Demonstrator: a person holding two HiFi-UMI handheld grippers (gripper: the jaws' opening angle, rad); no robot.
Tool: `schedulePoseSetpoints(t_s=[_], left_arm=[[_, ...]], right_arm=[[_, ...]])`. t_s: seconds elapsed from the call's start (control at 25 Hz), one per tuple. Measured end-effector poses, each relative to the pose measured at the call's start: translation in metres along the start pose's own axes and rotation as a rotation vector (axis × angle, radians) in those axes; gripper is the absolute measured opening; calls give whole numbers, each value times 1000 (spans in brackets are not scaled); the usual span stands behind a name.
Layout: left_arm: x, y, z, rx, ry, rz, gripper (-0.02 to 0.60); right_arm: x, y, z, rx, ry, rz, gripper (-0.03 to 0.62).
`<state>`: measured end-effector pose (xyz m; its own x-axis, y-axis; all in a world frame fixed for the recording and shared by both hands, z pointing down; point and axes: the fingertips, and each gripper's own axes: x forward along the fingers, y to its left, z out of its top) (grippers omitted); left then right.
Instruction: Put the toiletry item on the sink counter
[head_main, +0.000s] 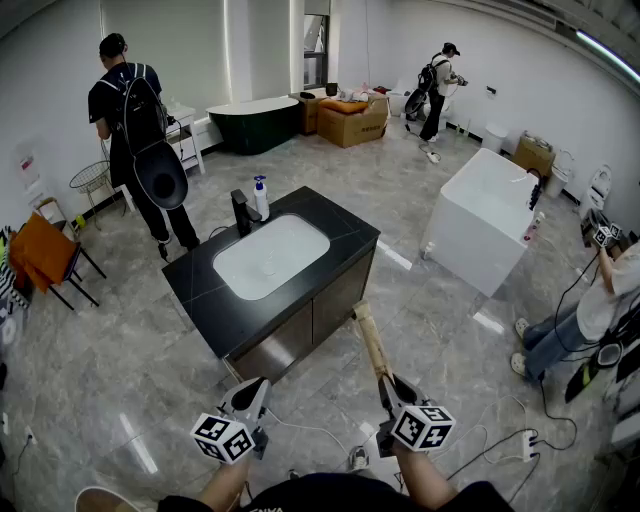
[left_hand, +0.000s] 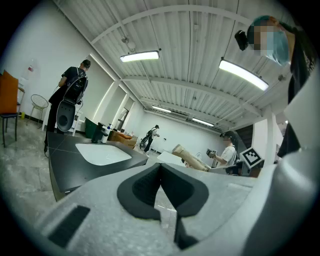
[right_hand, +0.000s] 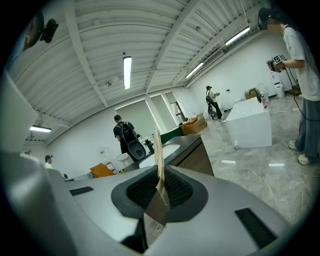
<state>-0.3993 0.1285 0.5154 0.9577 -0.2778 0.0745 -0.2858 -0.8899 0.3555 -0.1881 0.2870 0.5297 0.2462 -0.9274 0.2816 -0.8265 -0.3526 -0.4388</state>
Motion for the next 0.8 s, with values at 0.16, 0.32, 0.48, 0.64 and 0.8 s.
schedulePoseSetpoints(t_s=[0.16, 0.32, 0.48, 0.64, 0.8], left_arm=[[19, -24, -5, 6, 5, 4, 9], [39, -43, -10, 20, 2, 13, 9], [61, -59, -18, 25, 1, 27, 9], [82, -76, -27, 20, -2, 49, 9], [97, -94, -37, 12, -13, 82, 9]], right_arm=[[-4, -18, 15, -5, -1, 23, 38], [-3, -40, 25, -7, -2, 45, 38], [-1, -60, 33, 10, -2, 92, 41], [-3, -87, 41, 14, 15, 110, 41], [-7, -113, 49, 14, 41, 130, 41]])
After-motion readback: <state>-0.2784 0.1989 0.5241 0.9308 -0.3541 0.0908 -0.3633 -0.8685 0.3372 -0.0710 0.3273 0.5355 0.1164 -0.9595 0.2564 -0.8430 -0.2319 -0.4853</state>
